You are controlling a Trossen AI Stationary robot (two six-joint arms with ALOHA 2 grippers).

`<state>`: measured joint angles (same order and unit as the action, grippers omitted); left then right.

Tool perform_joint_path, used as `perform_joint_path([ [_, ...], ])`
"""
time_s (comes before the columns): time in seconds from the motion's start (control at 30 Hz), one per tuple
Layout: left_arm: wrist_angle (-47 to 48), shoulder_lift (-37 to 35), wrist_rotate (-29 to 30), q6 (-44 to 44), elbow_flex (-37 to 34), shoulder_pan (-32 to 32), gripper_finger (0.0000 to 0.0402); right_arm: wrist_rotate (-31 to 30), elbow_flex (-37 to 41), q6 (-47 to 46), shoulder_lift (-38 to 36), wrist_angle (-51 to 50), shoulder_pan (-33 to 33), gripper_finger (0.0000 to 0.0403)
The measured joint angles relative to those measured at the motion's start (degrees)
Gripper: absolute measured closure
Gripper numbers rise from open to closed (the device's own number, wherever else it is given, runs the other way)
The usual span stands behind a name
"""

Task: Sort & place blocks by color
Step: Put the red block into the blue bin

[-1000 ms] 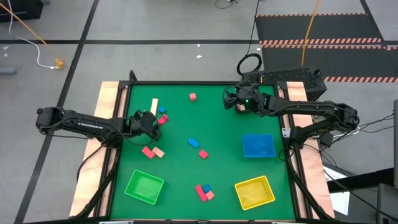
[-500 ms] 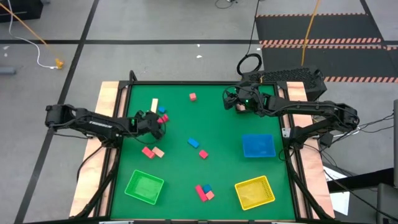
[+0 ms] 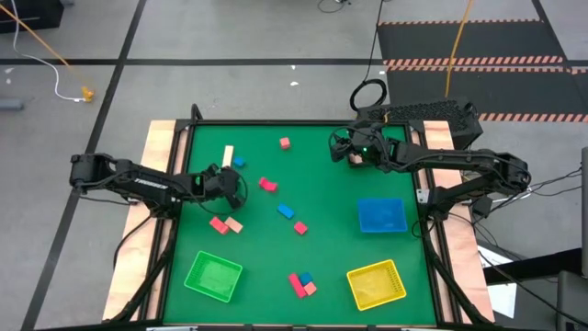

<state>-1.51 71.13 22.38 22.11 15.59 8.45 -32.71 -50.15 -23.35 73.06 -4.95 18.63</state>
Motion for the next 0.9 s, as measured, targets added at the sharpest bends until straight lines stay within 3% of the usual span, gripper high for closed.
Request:
perform_joint_path([
  [0.3, -11.29, -0.02, -7.58, 2.51, -0.02, -1.43, 0.0361, -0.05, 5.02, -4.5, 0.0, 0.41, 0.0, 0.0156],
  [0.73, -25.99, 0.13, -10.39, -8.64, -0.02, -2.82, 0.0212, -0.11, 7.03, -8.14, 0.0, 0.8, 0.0, 0.0156],
  [0.9, -26.22, 0.13, -10.37, -20.54, -0.02, -2.82, 0.0167, -0.09, 7.03, -8.14, 0.0, 0.8, 0.0, 0.0156],
])
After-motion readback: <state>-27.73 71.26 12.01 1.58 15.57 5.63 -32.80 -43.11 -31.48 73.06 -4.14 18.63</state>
